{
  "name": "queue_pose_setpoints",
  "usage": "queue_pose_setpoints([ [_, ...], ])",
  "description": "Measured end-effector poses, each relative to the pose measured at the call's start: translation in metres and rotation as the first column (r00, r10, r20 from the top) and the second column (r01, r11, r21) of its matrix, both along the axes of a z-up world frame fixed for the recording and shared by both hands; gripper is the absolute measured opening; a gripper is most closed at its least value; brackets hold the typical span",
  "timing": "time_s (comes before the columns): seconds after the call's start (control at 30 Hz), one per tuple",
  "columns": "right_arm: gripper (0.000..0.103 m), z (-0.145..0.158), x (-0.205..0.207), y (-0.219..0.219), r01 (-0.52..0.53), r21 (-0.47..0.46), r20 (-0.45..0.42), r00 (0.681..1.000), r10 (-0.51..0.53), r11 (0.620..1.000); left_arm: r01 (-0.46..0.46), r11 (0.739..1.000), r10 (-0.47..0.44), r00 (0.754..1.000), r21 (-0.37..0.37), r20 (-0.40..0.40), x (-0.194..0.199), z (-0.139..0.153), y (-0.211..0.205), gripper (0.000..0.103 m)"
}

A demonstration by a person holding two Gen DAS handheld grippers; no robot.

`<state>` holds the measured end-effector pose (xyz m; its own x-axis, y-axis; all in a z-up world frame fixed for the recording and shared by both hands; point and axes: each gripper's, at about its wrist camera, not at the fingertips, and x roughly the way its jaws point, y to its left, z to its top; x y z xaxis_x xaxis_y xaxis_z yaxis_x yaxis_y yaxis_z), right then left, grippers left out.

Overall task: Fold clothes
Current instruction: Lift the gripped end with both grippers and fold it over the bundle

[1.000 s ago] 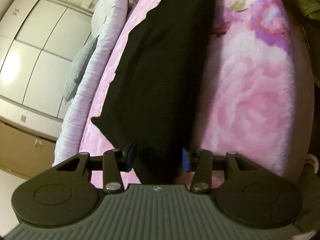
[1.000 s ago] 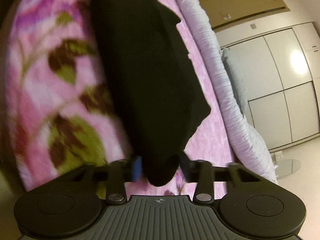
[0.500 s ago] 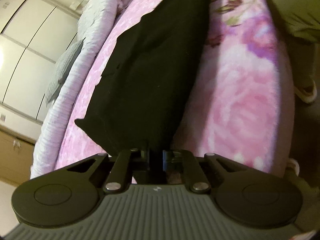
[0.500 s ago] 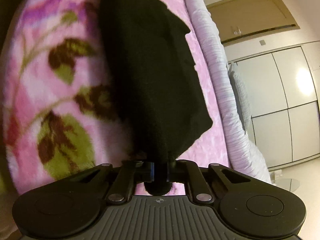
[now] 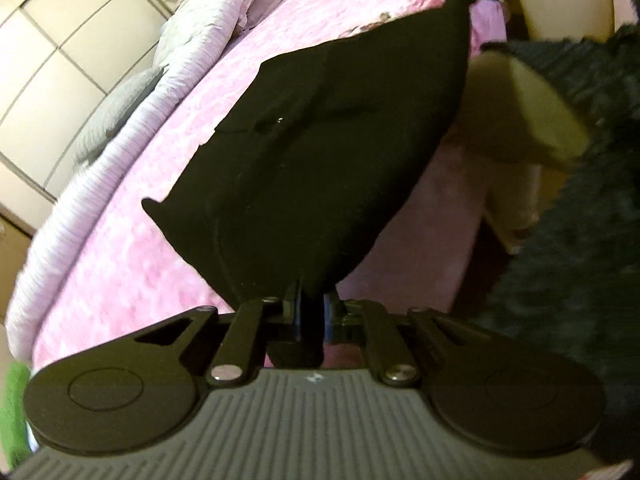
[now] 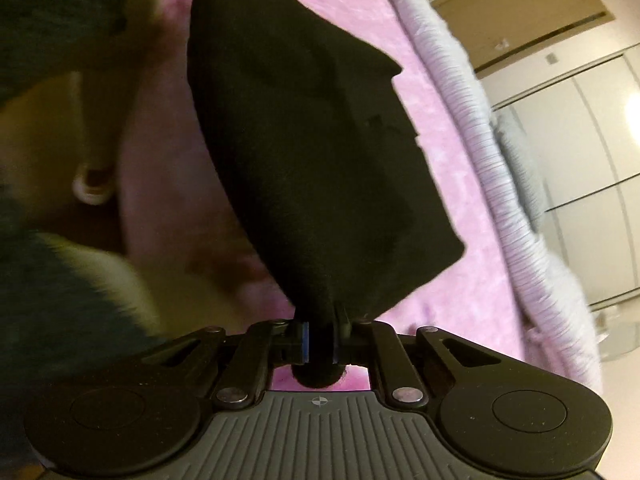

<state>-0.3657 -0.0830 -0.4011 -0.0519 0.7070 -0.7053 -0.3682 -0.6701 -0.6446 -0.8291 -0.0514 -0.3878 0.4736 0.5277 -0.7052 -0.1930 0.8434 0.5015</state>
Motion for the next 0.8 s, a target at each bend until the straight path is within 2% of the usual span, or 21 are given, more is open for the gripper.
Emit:
queue_pose_setpoints([
  [0.13, 0.009, 0.019, 0.002, -0.006, 0.011, -0.033, -0.055, 0.998, -0.013, 0.999, -0.002, 1.0, 0.002, 1.0, -0.024, 0.024, 0.0, 0.02, 0.002, 0.007],
  [0.23, 0.009, 0.053, 0.01, 0.013, 0.012, -0.033, -0.138, 0.99, -0.017, 0.999, 0.01, 0.999, -0.007, 0.998, -0.032, 0.067, 0.006, 0.05, 0.025, 0.007],
  [0.43, 0.009, 0.13, 0.029, 0.086, 0.01, -0.008, -0.282, 0.959, -0.012, 1.0, 0.008, 0.999, -0.001, 0.988, -0.045, 0.153, 0.027, 0.113, 0.101, 0.007],
  [0.57, 0.009, 0.153, 0.04, 0.156, 0.058, -0.017, -0.358, 0.932, -0.06, 0.998, -0.065, 0.995, 0.082, 0.971, -0.081, 0.226, 0.051, 0.136, 0.174, 0.01],
  [0.6, 0.01, 0.157, 0.043, 0.177, 0.078, -0.023, -0.379, 0.922, -0.081, 0.997, -0.101, 0.99, 0.123, 0.961, -0.1, 0.248, 0.058, 0.138, 0.198, 0.012],
  [0.67, 0.011, 0.157, 0.051, 0.221, 0.141, -0.031, -0.452, 0.881, -0.14, 0.989, -0.201, 0.965, 0.245, 0.922, -0.169, 0.301, 0.07, 0.136, 0.248, 0.016],
  [0.7, 0.018, 0.154, 0.054, 0.242, 0.18, -0.048, -0.485, 0.856, -0.181, 0.982, -0.244, 0.945, 0.306, 0.895, -0.22, 0.325, 0.073, 0.133, 0.27, 0.018],
  [0.73, 0.029, 0.151, 0.056, 0.263, 0.22, -0.073, -0.508, 0.831, -0.226, 0.973, -0.285, 0.922, 0.366, 0.862, -0.262, 0.351, 0.074, 0.129, 0.288, 0.021],
  [0.8, 0.044, 0.143, 0.061, 0.296, 0.308, -0.1, -0.562, 0.767, -0.309, 0.946, -0.353, 0.866, 0.478, 0.791, -0.353, 0.382, 0.076, 0.116, 0.321, 0.024],
])
